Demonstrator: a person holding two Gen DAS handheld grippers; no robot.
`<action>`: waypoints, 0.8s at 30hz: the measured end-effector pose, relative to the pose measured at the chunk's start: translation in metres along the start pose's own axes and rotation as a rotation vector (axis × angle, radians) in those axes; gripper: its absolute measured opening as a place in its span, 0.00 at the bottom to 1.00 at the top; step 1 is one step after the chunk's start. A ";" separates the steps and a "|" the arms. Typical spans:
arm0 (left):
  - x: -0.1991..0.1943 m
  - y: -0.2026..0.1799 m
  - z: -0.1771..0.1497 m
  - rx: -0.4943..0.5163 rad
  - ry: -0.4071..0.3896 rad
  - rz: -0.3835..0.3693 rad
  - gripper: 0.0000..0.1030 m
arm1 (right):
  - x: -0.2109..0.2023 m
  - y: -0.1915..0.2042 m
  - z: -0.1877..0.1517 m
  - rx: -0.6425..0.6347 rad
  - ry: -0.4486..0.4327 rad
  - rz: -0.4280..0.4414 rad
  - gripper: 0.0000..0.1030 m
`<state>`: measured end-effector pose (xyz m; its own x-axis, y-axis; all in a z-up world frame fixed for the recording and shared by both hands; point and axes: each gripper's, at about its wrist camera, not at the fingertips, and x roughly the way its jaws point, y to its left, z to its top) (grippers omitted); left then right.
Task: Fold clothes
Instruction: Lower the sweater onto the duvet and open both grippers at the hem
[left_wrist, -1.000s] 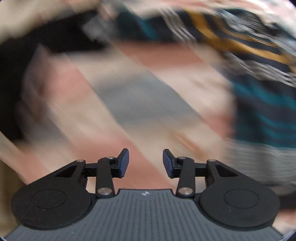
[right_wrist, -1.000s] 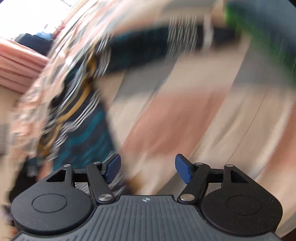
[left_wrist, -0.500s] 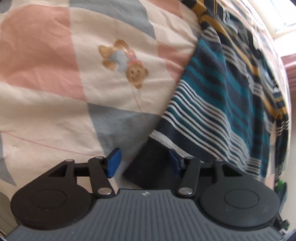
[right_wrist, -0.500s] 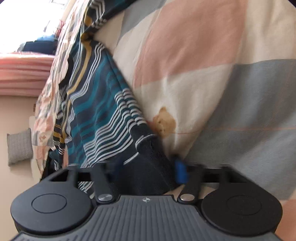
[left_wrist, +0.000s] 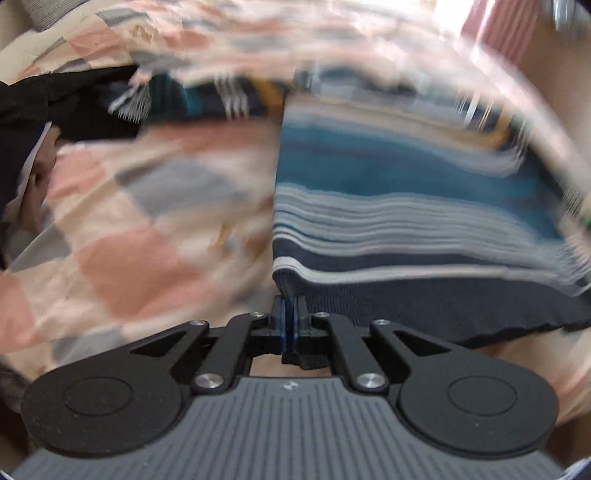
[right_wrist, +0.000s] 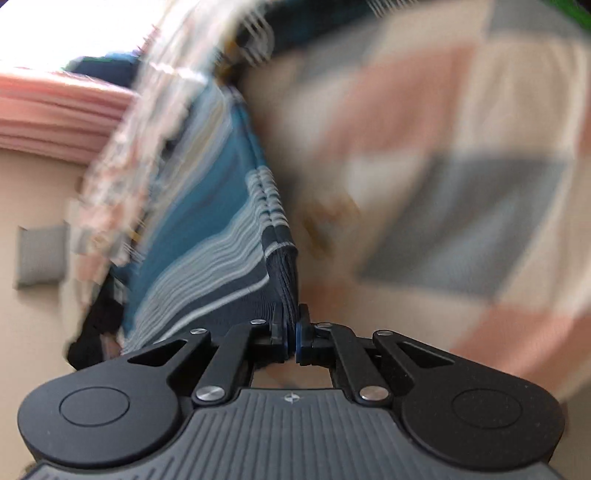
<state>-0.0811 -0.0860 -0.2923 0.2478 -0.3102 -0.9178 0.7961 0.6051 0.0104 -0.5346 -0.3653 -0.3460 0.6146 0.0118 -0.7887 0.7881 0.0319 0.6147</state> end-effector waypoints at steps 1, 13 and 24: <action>0.020 -0.002 -0.010 -0.009 0.059 0.023 0.02 | 0.013 -0.008 -0.006 0.010 0.022 -0.048 0.01; 0.022 -0.017 -0.009 -0.090 0.096 0.115 0.08 | 0.025 0.065 0.012 -0.518 -0.043 -0.404 0.32; 0.091 -0.078 -0.043 0.050 0.260 0.139 0.16 | 0.090 0.061 -0.032 -0.753 0.123 -0.450 0.33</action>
<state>-0.1442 -0.1300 -0.3939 0.2120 -0.0249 -0.9770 0.7921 0.5900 0.1568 -0.4321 -0.3307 -0.3799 0.2091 -0.0545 -0.9764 0.6974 0.7083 0.1098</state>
